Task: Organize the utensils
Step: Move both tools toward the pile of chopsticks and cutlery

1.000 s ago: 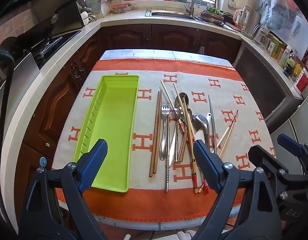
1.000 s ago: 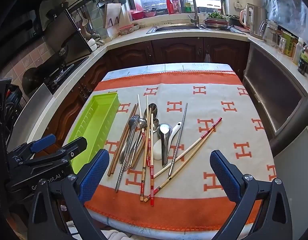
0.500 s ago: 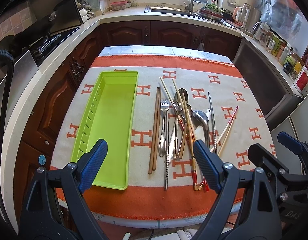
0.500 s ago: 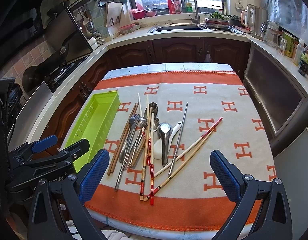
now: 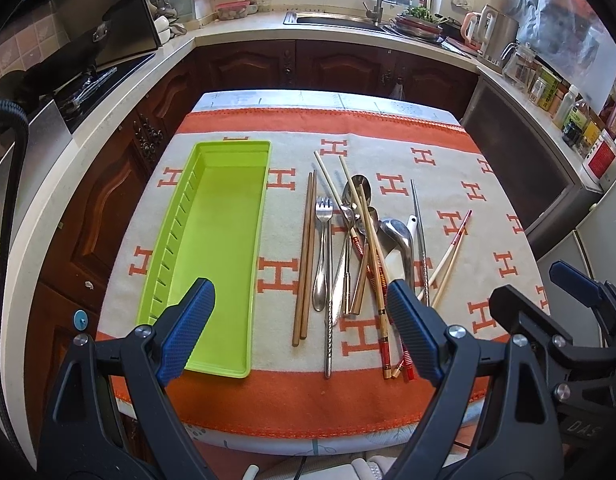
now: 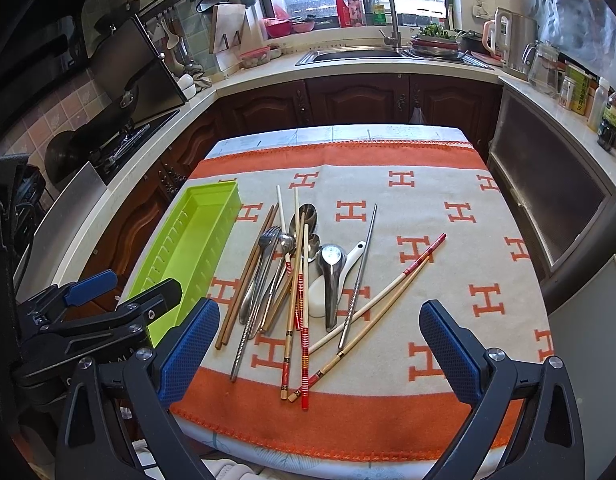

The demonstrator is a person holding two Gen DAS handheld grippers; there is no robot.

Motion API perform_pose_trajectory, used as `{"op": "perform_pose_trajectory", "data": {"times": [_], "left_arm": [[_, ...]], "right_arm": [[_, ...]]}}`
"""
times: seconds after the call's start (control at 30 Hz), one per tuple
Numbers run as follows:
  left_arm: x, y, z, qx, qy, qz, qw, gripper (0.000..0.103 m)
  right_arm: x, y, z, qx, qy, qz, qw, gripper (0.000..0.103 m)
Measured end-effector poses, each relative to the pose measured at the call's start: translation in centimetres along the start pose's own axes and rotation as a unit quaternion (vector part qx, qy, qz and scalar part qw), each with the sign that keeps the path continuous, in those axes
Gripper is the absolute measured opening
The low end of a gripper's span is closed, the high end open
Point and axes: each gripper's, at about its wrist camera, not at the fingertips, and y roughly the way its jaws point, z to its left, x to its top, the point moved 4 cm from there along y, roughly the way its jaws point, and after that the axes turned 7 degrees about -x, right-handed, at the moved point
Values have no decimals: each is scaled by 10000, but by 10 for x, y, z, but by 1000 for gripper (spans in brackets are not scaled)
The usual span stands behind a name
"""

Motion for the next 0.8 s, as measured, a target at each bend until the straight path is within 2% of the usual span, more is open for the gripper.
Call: {"op": "perform_pose_trajectory", "data": {"times": [0.33, 0.5, 0.6, 0.7, 0.8], "left_arm": [[3, 8, 1, -129, -21, 181, 9997, 87], [7, 12, 1, -455, -68, 193, 9988, 86], [14, 11, 1, -766, -149, 41, 9969, 86], [21, 10, 8, -722, -243, -78, 9971, 85], [30, 12, 13, -685, -108, -164, 9975, 84]], "right_arm": [[-3, 2, -3, 13, 16, -29, 10000, 101], [-2, 3, -2, 23, 13, -35, 10000, 100], [-1, 14, -6, 81, 74, 36, 9999, 92], [1, 22, -16, 163, 224, 91, 9996, 82], [5, 29, -27, 212, 376, 107, 9990, 81]]}}
